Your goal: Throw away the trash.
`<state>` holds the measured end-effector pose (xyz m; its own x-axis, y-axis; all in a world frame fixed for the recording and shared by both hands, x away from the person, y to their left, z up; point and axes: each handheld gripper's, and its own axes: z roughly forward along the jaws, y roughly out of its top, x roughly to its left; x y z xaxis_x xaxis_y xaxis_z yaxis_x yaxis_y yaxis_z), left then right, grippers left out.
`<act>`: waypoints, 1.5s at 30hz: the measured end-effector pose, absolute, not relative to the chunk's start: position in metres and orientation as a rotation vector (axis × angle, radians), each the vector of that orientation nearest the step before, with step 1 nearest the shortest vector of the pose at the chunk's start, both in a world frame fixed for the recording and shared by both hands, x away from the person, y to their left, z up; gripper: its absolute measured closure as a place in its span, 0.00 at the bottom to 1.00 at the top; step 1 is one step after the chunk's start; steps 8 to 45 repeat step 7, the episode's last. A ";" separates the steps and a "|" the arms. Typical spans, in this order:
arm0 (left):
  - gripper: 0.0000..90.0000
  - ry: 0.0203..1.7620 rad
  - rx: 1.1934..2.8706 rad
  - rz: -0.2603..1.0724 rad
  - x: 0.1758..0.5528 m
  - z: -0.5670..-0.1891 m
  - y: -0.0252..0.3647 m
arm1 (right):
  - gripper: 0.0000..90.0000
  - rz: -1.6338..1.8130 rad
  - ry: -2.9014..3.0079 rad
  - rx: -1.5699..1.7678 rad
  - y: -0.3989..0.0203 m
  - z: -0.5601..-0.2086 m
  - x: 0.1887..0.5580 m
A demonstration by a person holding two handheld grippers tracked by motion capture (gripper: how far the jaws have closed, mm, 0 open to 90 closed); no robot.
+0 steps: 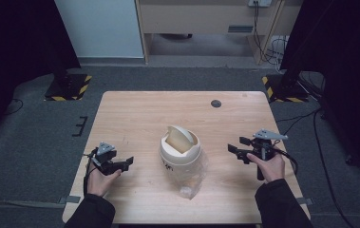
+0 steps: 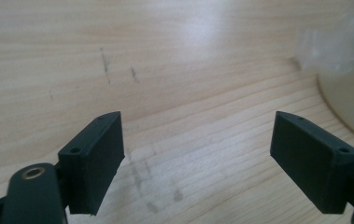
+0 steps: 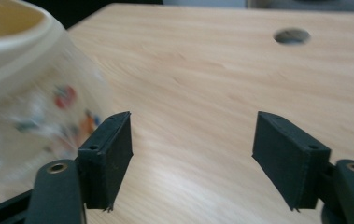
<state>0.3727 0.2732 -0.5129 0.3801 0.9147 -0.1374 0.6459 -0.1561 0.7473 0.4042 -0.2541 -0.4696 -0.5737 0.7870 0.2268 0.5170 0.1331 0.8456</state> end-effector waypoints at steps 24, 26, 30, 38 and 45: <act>0.14 1.391 2.005 0.447 0.376 -0.525 0.276 | 0.19 1.172 2.159 1.324 -0.278 -0.498 0.407; 0.14 1.391 2.005 0.447 0.376 -0.525 0.276 | 0.19 1.172 2.159 1.324 -0.278 -0.498 0.407; 0.14 1.391 2.005 0.447 0.376 -0.525 0.276 | 0.19 1.172 2.159 1.324 -0.278 -0.498 0.407; 0.14 1.391 2.005 0.447 0.376 -0.525 0.276 | 0.19 1.172 2.159 1.324 -0.278 -0.498 0.407; 0.14 1.391 2.005 0.447 0.376 -0.525 0.276 | 0.19 1.172 2.159 1.324 -0.278 -0.498 0.407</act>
